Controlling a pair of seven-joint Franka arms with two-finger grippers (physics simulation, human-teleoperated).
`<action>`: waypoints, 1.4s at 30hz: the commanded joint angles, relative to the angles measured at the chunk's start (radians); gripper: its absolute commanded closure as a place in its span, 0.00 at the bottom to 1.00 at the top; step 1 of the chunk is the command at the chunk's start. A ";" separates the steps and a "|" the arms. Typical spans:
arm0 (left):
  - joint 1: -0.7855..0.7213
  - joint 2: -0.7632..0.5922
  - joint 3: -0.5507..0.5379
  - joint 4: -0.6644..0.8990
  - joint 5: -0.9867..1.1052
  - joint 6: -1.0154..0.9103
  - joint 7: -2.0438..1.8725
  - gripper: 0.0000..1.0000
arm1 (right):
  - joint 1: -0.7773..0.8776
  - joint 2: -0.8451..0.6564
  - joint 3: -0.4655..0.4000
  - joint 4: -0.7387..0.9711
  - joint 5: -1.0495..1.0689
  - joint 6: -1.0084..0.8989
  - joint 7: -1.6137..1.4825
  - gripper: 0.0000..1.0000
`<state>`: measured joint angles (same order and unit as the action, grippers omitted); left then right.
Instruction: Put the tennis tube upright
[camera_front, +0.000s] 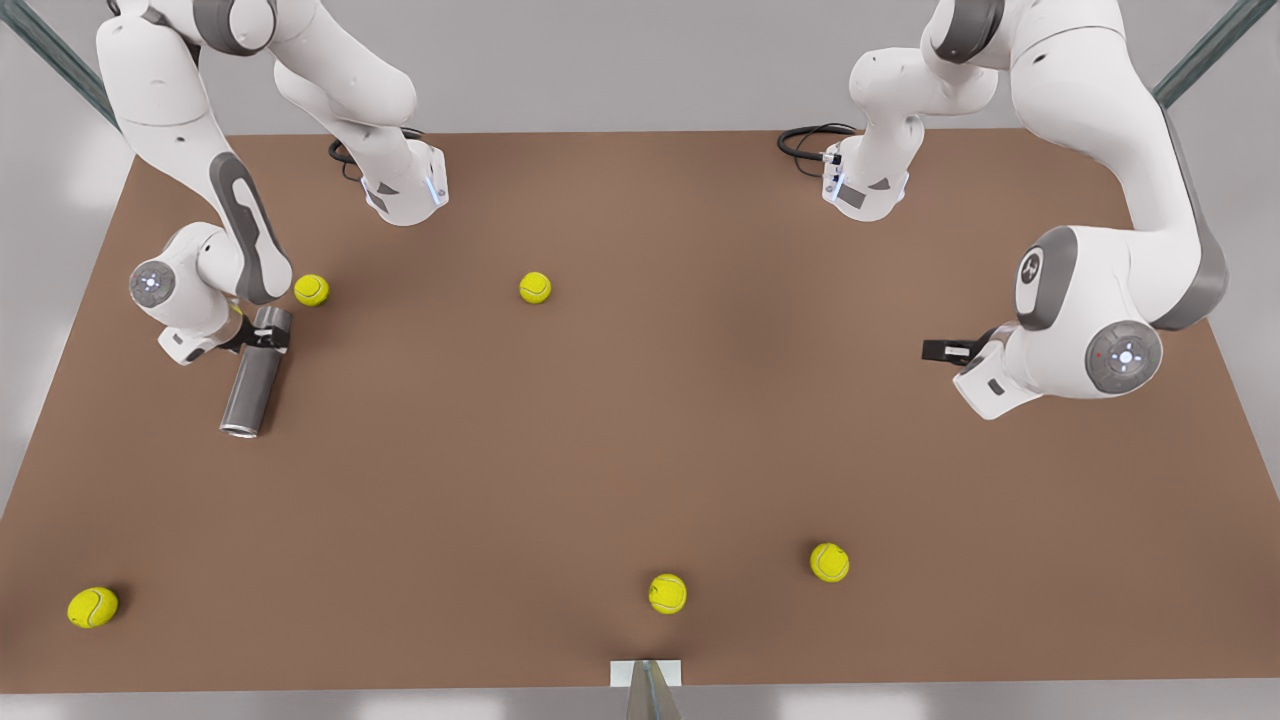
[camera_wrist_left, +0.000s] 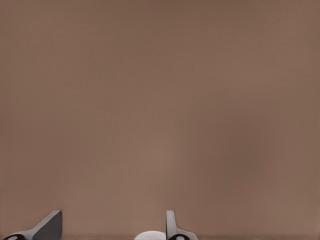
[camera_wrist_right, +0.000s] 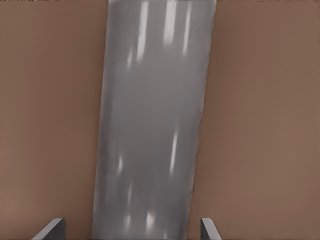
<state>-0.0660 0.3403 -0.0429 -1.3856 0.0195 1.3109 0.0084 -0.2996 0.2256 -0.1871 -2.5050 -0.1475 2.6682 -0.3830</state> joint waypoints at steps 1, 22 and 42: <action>0.000 0.000 -0.002 -0.003 0.000 -0.001 -0.013 0.00 | -0.001 0.012 0.000 -0.002 0.002 0.088 -0.066 0.00; -0.006 0.011 0.000 -0.012 0.000 -0.002 -0.033 0.00 | -0.023 0.106 0.006 -0.006 0.002 0.202 -0.062 0.25; -0.020 0.029 0.071 -0.062 -0.078 0.099 -0.024 0.00 | 0.289 0.155 0.397 0.485 -0.003 -0.048 -0.203 0.24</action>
<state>-0.0875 0.3710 0.0275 -1.4419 -0.0197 1.3585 -0.0165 -0.0364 0.3669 0.2078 -2.0516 -0.1458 2.6791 -0.4984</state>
